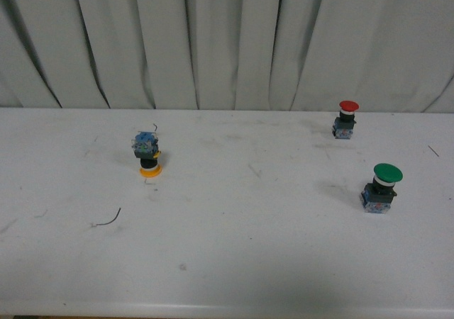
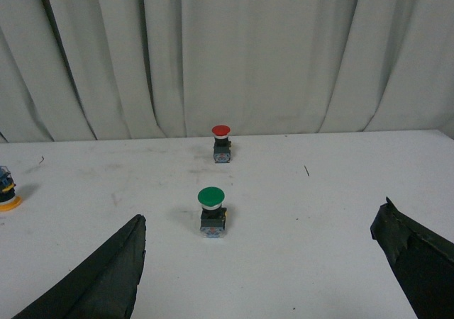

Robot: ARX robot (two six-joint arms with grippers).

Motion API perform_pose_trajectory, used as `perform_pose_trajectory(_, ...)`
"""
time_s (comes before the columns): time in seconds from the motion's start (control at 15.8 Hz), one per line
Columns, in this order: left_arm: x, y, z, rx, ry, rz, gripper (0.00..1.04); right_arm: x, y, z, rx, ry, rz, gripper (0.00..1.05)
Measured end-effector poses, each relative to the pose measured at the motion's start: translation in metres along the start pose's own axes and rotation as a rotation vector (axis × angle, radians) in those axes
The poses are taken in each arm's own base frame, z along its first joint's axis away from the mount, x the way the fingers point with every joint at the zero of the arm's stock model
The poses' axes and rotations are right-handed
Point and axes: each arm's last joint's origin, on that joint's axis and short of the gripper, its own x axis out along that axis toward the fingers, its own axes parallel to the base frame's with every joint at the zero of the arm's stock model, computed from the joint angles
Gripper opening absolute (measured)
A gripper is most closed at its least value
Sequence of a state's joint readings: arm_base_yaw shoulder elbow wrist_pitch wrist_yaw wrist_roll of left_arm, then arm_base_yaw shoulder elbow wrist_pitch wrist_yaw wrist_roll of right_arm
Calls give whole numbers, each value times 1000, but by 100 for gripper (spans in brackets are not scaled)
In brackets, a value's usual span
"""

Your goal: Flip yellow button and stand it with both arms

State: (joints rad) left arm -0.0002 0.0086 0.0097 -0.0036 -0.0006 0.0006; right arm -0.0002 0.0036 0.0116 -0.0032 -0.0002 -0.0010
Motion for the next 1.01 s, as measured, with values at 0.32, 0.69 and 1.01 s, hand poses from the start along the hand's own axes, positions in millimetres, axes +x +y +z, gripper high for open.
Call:
perform_pose_trajectory(0.32, 0, 0, 0, 0, 0, 0, 98, 0, 0, 0, 0, 0, 0, 98)
perform_pose_trajectory(0.69, 0, 0, 0, 0, 0, 0, 98, 0, 0, 0, 0, 0, 0, 98)
perform_pose_trajectory(1.01, 0, 0, 0, 0, 0, 0, 98, 0, 0, 0, 0, 0, 0, 98)
